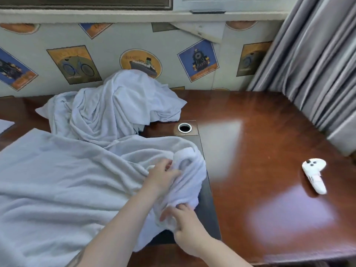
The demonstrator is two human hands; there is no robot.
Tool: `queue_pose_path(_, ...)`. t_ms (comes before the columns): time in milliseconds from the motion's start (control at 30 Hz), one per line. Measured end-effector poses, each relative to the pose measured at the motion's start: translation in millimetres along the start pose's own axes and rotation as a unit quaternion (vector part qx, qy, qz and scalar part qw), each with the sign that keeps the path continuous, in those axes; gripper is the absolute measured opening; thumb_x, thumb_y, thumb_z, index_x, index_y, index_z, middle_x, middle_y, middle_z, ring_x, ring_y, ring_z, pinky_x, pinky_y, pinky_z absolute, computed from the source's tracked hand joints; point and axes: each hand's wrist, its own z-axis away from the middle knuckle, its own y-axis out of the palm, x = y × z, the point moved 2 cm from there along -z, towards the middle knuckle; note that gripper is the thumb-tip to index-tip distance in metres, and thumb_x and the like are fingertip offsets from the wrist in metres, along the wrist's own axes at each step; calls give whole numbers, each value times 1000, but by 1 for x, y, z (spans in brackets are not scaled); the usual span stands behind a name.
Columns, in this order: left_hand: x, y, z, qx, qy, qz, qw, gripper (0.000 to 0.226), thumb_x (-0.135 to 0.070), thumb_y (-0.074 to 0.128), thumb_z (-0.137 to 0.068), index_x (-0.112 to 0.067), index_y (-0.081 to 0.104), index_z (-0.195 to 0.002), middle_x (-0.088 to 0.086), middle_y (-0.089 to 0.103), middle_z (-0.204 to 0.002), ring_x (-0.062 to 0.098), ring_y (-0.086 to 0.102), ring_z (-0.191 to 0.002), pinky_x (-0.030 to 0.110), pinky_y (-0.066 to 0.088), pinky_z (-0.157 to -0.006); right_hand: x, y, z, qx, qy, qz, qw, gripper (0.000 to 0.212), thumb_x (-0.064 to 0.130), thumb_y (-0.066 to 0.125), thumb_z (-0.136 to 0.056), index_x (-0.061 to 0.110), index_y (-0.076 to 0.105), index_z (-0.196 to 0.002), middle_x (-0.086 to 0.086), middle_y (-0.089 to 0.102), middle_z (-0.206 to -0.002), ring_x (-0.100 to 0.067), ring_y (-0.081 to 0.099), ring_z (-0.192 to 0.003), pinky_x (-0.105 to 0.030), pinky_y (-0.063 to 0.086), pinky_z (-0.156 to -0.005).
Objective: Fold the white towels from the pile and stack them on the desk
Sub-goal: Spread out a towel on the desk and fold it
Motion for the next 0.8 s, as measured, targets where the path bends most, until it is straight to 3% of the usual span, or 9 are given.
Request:
queue_pose_path(67, -1, 32, 3, 81, 28, -102, 991, 70, -50, 80, -61, -22, 51, -118, -5, 57, -111, 14, 54, -106, 34, 48, -91, -1, 1, -4, 125, 34, -44, 991, 56, -5, 43, -77, 22, 62, -123, 1, 50, -134, -15, 31, -130, -24, 34, -105)
queue_pose_path(133, 12, 50, 0, 37, 53, -210, 975, 75, -40, 76, -69, -17, 41, -131, -2, 49, -125, 18, 48, -119, 36, 44, -97, -1, -12, -4, 181, 74, -217, 956, 45, -2, 51, -73, 18, 71, -108, 0, 65, -121, -14, 52, -122, -26, 42, -99)
queue_pose_path(233, 25, 41, -12, -76, -6, -194, 978, 37, -12, 54, -86, -14, 47, -122, 7, 59, -120, 31, 57, -111, 34, 45, -84, -15, -40, -1, -27, 134, -373, 918, 36, 9, 48, -61, 23, 78, -74, 8, 74, -83, -6, 62, -84, -15, 43, -71)
queue_pose_path(300, 30, 24, -20, -83, -57, -113, 989, 31, -13, 55, -85, -12, 54, -116, 11, 64, -112, 33, 60, -104, 36, 47, -81, -39, -48, -5, -236, 203, -411, 857, 33, 4, 46, -74, 18, 75, -82, -2, 74, -84, -16, 64, -79, -23, 48, -68)
queue_pose_path(367, 32, 7, -14, -78, -82, 23, 993, 45, -22, 63, -69, -9, 61, -112, 10, 67, -105, 33, 62, -103, 36, 50, -84, -53, -48, -16, -317, 285, -429, 797, 21, 9, 45, -91, 15, 63, -100, -12, 72, -93, -24, 65, -81, -37, 52, -73)
queue_pose_path(467, 43, -5, 5, 37, -113, 261, 958, 59, -10, 70, -53, -1, 66, -111, 18, 71, -102, 38, 68, -97, 37, 54, -80, -42, -53, -50, -177, 367, -482, 776, 47, 49, 44, -98, 9, 66, -107, -12, 74, -97, -27, 67, -90, -36, 51, -76)
queue_pose_path(533, 50, -15, 20, 160, -153, 248, 943, 55, 0, 70, -50, 1, 71, -105, 20, 71, -102, 36, 69, -92, 35, 54, -77, -24, -62, -76, -76, 353, -553, 751, 70, 72, 43, -88, 11, 72, -105, -14, 75, -99, -30, 69, -95, -36, 54, -76)
queue_pose_path(667, 61, -53, 19, 314, -163, 125, 927, 58, -20, 75, -52, -4, 70, -108, 17, 66, -109, 32, 59, -99, 35, 42, -82, 13, -65, -114, 39, 281, -467, 837, 53, 50, 71, -78, 9, 69, -112, -15, 71, -111, -31, 67, -105, -43, 49, -100)
queue_pose_path(800, 74, -96, -2, 188, -196, 204, 940, 70, -84, 48, -71, -19, 74, -70, 0, 67, -70, 14, 58, -61, 22, 46, -60, 51, -48, -134, -7, 176, -365, 914, 36, 13, 66, -64, 7, 62, -99, -15, 68, -92, -23, 62, -78, -41, 54, -76)
